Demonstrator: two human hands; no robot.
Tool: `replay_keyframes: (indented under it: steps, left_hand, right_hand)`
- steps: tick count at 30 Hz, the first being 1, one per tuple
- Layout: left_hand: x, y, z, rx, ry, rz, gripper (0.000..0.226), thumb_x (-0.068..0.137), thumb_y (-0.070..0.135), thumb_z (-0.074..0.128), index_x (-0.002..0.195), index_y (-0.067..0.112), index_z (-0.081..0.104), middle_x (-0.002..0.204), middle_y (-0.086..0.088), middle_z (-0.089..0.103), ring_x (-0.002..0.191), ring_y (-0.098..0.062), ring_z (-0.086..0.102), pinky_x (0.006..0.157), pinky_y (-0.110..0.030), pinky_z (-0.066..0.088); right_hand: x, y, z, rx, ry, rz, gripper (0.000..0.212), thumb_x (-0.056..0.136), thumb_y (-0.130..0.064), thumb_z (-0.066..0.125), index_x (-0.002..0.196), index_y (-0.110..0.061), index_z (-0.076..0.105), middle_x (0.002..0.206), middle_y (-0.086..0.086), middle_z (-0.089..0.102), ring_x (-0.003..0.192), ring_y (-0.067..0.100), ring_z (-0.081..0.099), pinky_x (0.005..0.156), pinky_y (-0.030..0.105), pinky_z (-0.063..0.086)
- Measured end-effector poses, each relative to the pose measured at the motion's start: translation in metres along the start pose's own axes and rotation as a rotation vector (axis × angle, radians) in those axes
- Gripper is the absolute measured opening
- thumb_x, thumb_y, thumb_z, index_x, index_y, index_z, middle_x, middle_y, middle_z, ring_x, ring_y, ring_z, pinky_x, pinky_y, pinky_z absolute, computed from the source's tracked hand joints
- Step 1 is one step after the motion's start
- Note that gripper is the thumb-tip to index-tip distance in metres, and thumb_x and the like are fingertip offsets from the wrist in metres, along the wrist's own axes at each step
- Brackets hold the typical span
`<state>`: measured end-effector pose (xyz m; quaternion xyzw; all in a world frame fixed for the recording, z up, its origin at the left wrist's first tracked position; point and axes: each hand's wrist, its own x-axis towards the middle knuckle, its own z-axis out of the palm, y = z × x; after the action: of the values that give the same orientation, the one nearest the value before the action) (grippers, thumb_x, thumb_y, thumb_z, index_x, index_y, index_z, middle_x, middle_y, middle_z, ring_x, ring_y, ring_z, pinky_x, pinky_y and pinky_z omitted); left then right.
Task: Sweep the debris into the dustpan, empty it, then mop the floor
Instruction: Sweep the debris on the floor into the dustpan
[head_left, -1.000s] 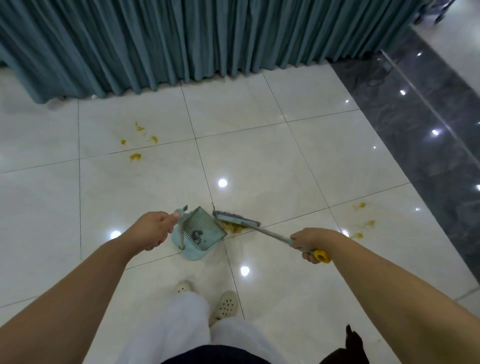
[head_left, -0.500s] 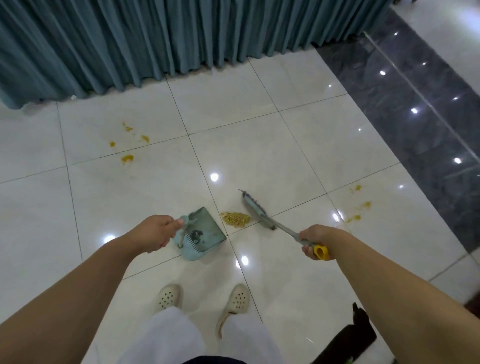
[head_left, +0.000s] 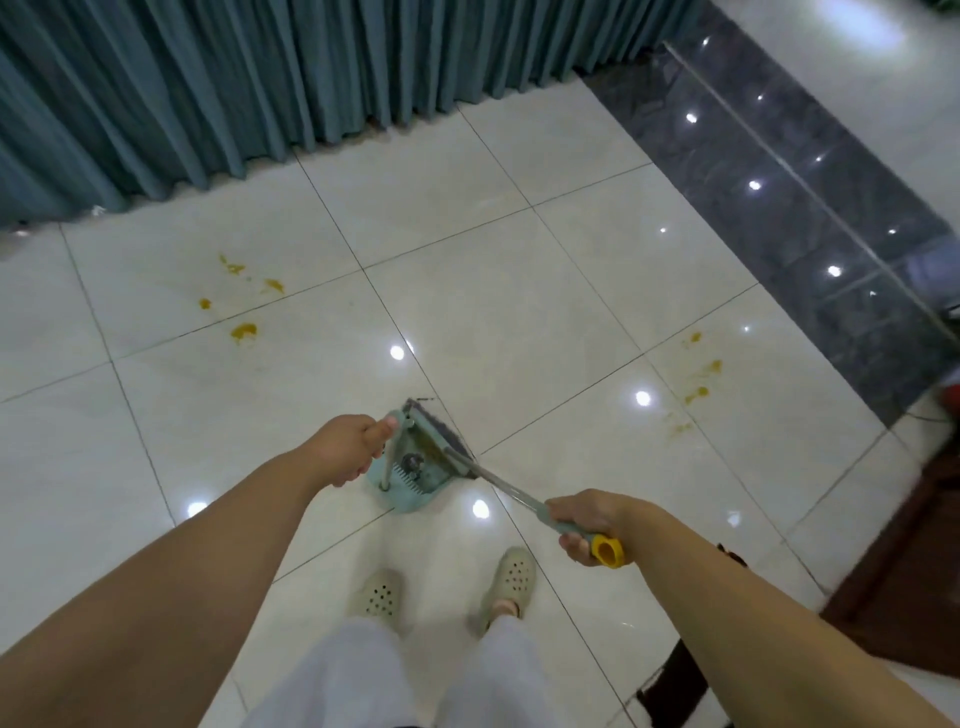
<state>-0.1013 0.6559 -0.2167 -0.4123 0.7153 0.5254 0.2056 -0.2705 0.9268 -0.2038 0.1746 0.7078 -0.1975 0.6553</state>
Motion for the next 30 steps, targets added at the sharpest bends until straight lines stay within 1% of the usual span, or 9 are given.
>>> replay_keyframes:
  steps: [5,8,11,15,17,19,21,27,30]
  left_hand:
    - [-0.007,-0.004,-0.005,-0.006,-0.005,0.038,0.052,0.095,0.053,0.038,0.074,0.008,0.052,0.062,-0.007,0.047,0.051,-0.018,0.038,0.047,-0.021,0.031]
    - [-0.010,-0.007,-0.005,-0.006,-0.004,0.061,0.053,0.095,0.053,0.037,0.074,0.007,0.051,0.062,-0.008,0.047,0.051,-0.018,0.038,0.047,-0.021,0.031]
    - [-0.012,-0.010,-0.005,-0.015,0.007,0.074,0.053,0.095,0.053,0.037,0.074,0.006,0.052,0.062,-0.008,0.049,0.051,-0.019,0.040,0.048,-0.022,0.033]
    - [-0.016,-0.018,-0.008,-0.050,-0.007,0.078,0.052,0.095,0.052,0.041,0.073,0.007,0.053,0.060,-0.007,0.046,0.049,-0.017,0.037,0.045,-0.022,0.030]
    - [-0.018,-0.022,-0.010,-0.040,-0.002,0.085,0.052,0.094,0.053,0.041,0.072,0.007,0.053,0.058,-0.007,0.046,0.048,-0.017,0.036,0.044,-0.021,0.030]
    - [-0.021,-0.025,-0.014,-0.044,0.011,0.076,0.053,0.093,0.054,0.042,0.071,0.007,0.053,0.058,-0.006,0.046,0.046,-0.017,0.036,0.043,-0.021,0.030]
    - [-0.022,-0.028,-0.019,-0.046,0.018,0.066,0.053,0.093,0.055,0.043,0.071,0.008,0.054,0.056,-0.005,0.045,0.045,-0.016,0.035,0.041,-0.021,0.030]
    - [-0.023,-0.042,-0.016,-0.044,0.053,0.041,0.056,0.091,0.059,0.042,0.067,0.010,0.053,0.052,-0.003,0.043,0.040,-0.013,0.033,0.038,-0.020,0.028]
    - [-0.021,-0.046,-0.012,-0.038,0.085,0.015,0.062,0.088,0.066,0.039,0.066,0.010,0.054,0.052,-0.002,0.045,0.041,-0.013,0.034,0.039,-0.020,0.028]
  right_hand:
    - [-0.022,0.019,0.017,0.001,0.010,-0.008,0.025,0.098,-0.031,0.045,0.113,-0.010,0.046,0.047,0.003,0.045,0.033,0.009,0.037,0.032,0.016,0.035]
    - [-0.034,0.029,0.019,0.027,0.044,-0.032,0.037,0.099,-0.029,0.045,0.132,-0.011,0.045,0.045,0.003,0.045,0.032,0.009,0.037,0.032,0.015,0.035]
    - [-0.043,0.036,0.020,0.037,0.074,-0.062,0.041,0.099,-0.028,0.047,0.136,-0.012,0.043,0.049,0.004,0.045,0.033,0.009,0.037,0.032,0.015,0.035]
    - [-0.047,0.033,0.015,0.011,0.129,-0.084,0.041,0.100,-0.031,0.047,0.135,-0.011,0.044,0.053,0.005,0.047,0.033,0.009,0.038,0.032,0.016,0.036]
    - [-0.044,0.026,0.014,-0.007,0.159,-0.098,0.037,0.101,-0.029,0.045,0.135,-0.015,0.045,0.057,0.006,0.046,0.034,0.009,0.039,0.032,0.015,0.036]
    - [-0.037,0.018,0.015,-0.030,0.189,-0.115,0.034,0.102,-0.025,0.042,0.136,-0.021,0.044,0.063,0.007,0.045,0.041,0.010,0.038,0.032,0.014,0.036]
    - [-0.026,0.009,0.019,-0.060,0.208,-0.137,0.033,0.102,-0.022,0.042,0.136,-0.022,0.045,0.068,0.009,0.045,0.048,0.011,0.037,0.033,0.013,0.037]
    - [0.007,-0.006,0.041,-0.236,0.238,-0.165,0.015,0.101,-0.012,0.036,0.110,-0.010,0.048,0.073,0.011,0.042,0.049,0.015,0.037,0.035,0.013,0.035]
    - [0.009,0.002,0.046,-0.300,0.273,-0.140,0.010,0.099,-0.010,0.036,0.104,-0.010,0.045,0.070,0.007,0.040,0.052,0.015,0.037,0.035,0.015,0.034]
